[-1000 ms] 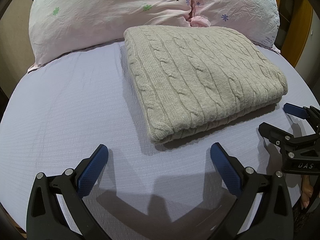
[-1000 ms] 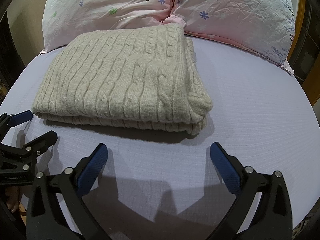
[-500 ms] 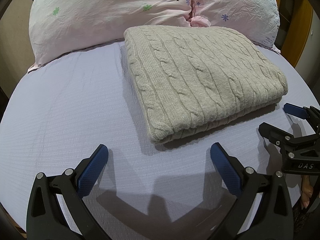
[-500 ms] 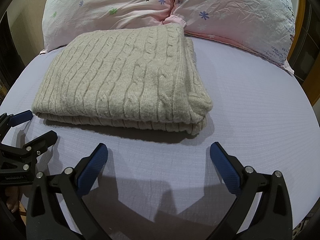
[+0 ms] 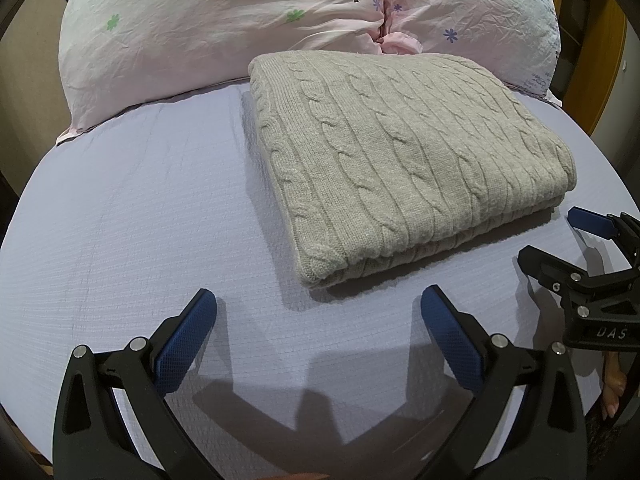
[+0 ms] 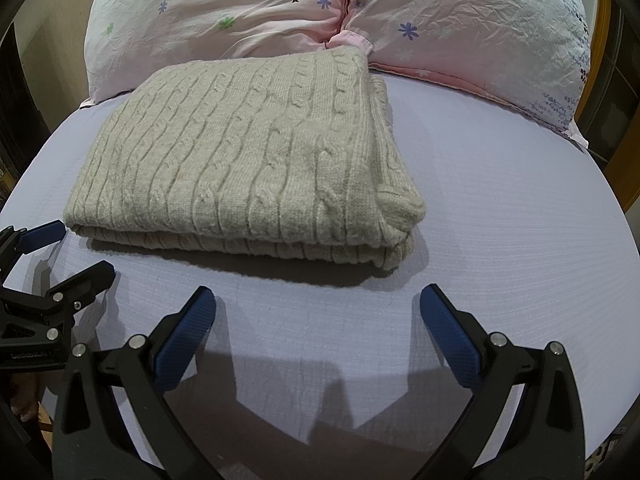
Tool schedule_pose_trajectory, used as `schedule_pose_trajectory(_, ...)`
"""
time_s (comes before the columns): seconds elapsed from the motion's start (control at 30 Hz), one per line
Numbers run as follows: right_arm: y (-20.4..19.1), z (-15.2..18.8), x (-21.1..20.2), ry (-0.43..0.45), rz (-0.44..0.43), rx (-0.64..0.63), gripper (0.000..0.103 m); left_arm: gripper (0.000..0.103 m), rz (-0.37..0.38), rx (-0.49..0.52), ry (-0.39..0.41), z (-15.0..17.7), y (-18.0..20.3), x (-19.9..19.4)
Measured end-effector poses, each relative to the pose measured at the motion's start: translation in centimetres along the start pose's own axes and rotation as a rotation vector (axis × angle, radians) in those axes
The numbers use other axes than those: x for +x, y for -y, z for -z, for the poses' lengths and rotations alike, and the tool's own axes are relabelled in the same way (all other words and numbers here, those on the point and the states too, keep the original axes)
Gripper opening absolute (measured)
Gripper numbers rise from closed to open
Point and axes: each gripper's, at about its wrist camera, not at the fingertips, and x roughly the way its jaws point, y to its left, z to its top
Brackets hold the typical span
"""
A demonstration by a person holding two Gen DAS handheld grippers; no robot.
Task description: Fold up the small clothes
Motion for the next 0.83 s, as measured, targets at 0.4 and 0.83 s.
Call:
schedule_pose_trajectory(0.4, -0.03, -0.03, 0.0, 0.0, 0.001, 0.001, 0.101, 0.102, -0.001, -0.005, -0.012, -0.2, -0.07, 0.18)
schedule_pose_trajectory(0.83, -0.07, -0.04, 0.04, 0.001, 0.001, 0.002, 0.101, 0.102, -0.003, 0.0, -0.003, -0.15, -0.17, 0.16)
